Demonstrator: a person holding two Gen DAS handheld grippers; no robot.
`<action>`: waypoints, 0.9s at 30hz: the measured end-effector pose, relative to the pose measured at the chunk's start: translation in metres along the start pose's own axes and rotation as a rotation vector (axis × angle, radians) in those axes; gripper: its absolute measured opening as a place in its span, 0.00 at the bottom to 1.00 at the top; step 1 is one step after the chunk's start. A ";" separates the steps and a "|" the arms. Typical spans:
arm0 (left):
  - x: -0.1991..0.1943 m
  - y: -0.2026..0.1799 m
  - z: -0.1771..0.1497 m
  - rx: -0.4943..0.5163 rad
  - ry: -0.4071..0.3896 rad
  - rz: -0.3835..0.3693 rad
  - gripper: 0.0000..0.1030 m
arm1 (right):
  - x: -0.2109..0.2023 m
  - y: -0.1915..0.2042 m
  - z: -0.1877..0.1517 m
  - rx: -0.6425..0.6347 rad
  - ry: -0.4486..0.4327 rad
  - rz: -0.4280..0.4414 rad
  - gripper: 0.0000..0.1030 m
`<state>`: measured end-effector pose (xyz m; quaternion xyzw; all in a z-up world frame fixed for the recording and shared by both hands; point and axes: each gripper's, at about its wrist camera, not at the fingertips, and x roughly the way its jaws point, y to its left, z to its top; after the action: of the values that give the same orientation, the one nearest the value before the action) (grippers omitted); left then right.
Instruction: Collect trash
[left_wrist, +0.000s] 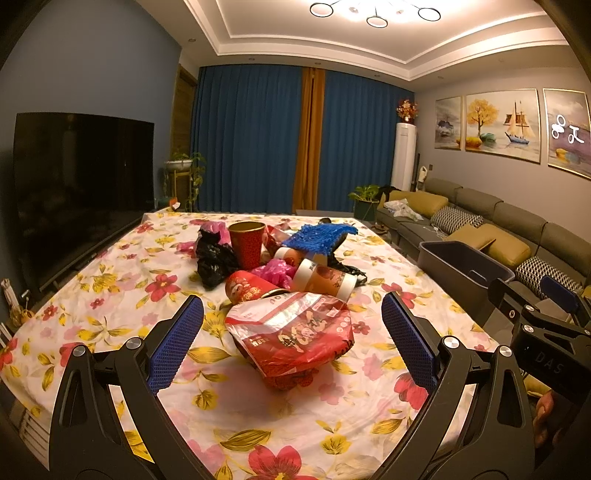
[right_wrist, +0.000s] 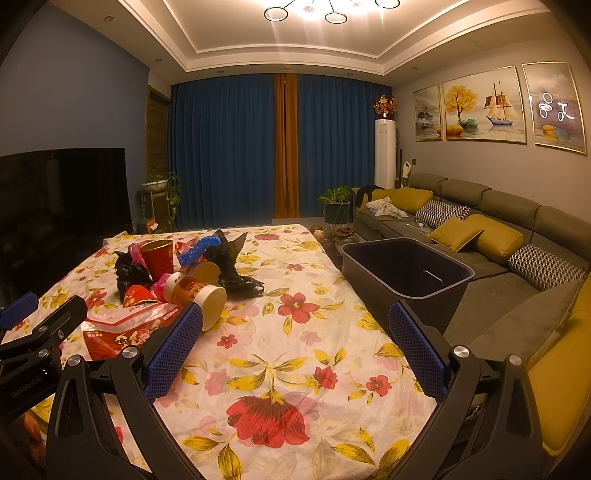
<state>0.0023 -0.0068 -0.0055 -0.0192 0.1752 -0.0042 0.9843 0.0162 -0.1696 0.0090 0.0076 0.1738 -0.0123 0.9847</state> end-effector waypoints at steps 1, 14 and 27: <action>0.000 0.001 0.000 0.000 0.000 -0.001 0.93 | 0.000 -0.003 0.001 0.000 -0.001 0.000 0.95; 0.023 0.004 -0.013 -0.021 0.035 0.000 0.93 | 0.025 -0.002 -0.005 0.007 0.002 0.014 0.95; 0.073 0.053 -0.029 -0.119 0.156 -0.085 0.62 | 0.064 0.019 -0.009 0.000 0.013 0.079 0.95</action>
<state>0.0611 0.0442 -0.0598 -0.0849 0.2504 -0.0370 0.9637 0.0734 -0.1522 -0.0210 0.0144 0.1796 0.0267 0.9833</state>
